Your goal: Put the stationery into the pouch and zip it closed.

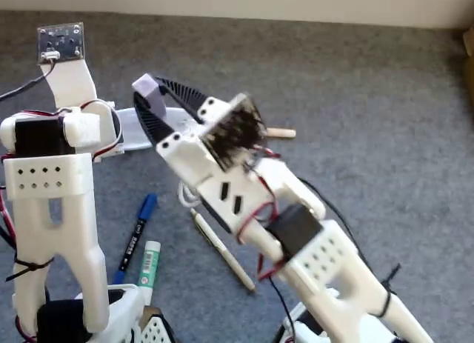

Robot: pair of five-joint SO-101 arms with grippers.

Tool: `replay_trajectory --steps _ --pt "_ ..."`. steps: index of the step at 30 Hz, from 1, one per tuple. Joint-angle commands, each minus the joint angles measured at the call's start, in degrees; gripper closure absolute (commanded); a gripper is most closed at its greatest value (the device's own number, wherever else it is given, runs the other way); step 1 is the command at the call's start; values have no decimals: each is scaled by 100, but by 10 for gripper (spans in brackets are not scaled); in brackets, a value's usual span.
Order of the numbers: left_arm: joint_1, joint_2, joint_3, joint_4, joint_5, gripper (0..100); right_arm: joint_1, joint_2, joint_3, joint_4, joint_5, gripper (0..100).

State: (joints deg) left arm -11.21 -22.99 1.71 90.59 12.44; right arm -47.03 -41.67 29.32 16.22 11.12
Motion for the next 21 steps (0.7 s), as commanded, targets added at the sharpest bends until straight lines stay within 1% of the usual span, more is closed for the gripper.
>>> replay_trajectory --steps 1,7,15,21 --pt "-66 -13 -338 -26 62 990 75 136 -286 -189 -18 995" --pt "-57 -13 -374 -26 70 990 119 303 -215 -215 -18 995" --pt "-57 -13 -356 -9 70 990 514 1288 -198 -215 -18 995" --pt "-66 -13 -330 -9 70 990 532 1376 -171 -215 -18 995"
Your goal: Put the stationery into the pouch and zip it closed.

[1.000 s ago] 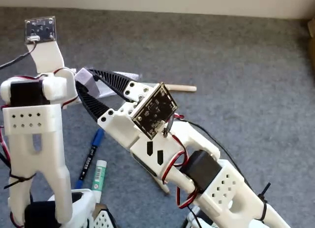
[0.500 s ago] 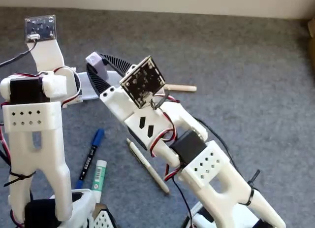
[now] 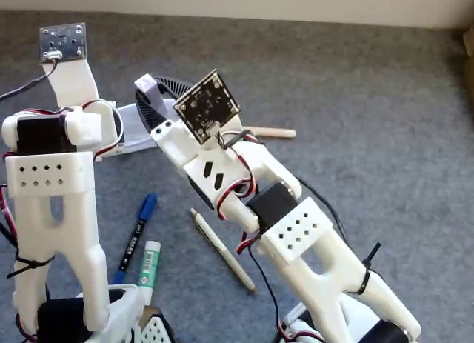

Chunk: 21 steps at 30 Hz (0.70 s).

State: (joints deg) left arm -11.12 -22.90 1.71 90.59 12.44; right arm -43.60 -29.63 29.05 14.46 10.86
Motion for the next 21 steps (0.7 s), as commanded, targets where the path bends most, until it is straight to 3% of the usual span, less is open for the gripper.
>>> replay_trajectory --steps 1,16,21 --pt "-75 -22 -330 -9 70 990 189 171 -145 -40 9 995" --pt "-75 -22 -356 -26 70 990 -66 154 -101 13 9 995" --pt "-75 -22 -356 -26 70 990 -312 154 -163 804 9 995"
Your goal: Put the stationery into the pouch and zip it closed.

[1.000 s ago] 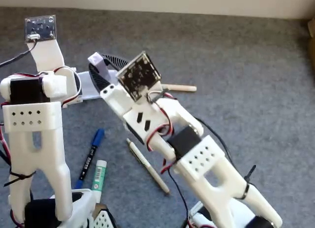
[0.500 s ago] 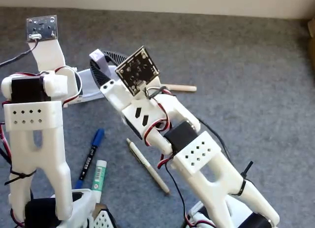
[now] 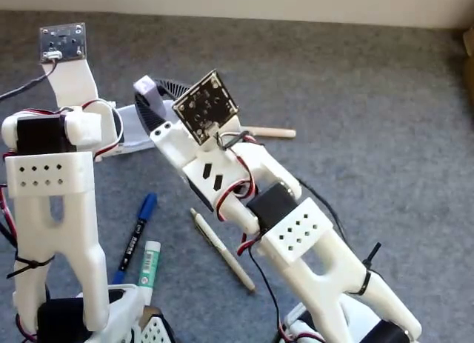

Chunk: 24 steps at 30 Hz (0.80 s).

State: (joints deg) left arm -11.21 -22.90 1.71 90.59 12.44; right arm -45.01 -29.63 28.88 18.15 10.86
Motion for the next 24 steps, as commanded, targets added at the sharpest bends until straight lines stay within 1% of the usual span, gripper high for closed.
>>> replay_trajectory --steps 1,3,8,14,20,24 --pt "-66 -22 -356 -26 70 990 -233 154 -145 620 9 995" --pt "-66 -22 -356 -26 70 990 -259 154 -145 804 9 995" --pt "-66 -22 -356 -26 70 990 -233 154 -154 804 9 995" --pt "-75 -22 -330 -26 62 990 -31 163 -224 796 18 984" --pt "-75 -22 -321 -26 62 990 48 154 -514 822 -26 817" --pt "-75 -22 -312 -26 62 990 101 154 -532 822 -26 810"
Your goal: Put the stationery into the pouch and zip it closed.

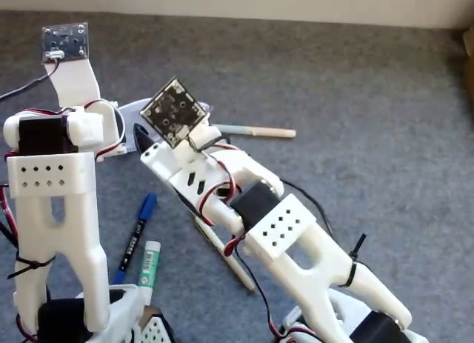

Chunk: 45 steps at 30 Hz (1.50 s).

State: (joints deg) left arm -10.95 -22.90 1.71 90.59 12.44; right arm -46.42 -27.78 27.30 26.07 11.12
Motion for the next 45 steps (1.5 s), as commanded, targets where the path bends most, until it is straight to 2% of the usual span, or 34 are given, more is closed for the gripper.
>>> replay_trajectory --steps 1,8,11,18,23,31,37,45 --pt "-101 -22 -312 -26 62 990 277 -31 -391 31 -53 810" --pt "-101 -22 -312 -26 62 990 391 -40 -400 40 -70 810" --pt "-101 -22 -312 -26 62 990 453 -163 -567 57 -536 810" --pt "-101 -22 -303 18 62 990 488 -927 -1552 1446 -1020 810" --pt "-101 -22 -303 18 62 990 1138 -875 -2035 1613 -1292 810" --pt "-101 -22 -13 -79 62 990 2185 365 -2993 1648 -2004 810" --pt "-101 -22 -13 -114 62 990 2492 1587 -4127 2220 -2549 810" --pt "-101 -22 -4 -114 62 990 2563 3134 -6044 3424 -3015 810"
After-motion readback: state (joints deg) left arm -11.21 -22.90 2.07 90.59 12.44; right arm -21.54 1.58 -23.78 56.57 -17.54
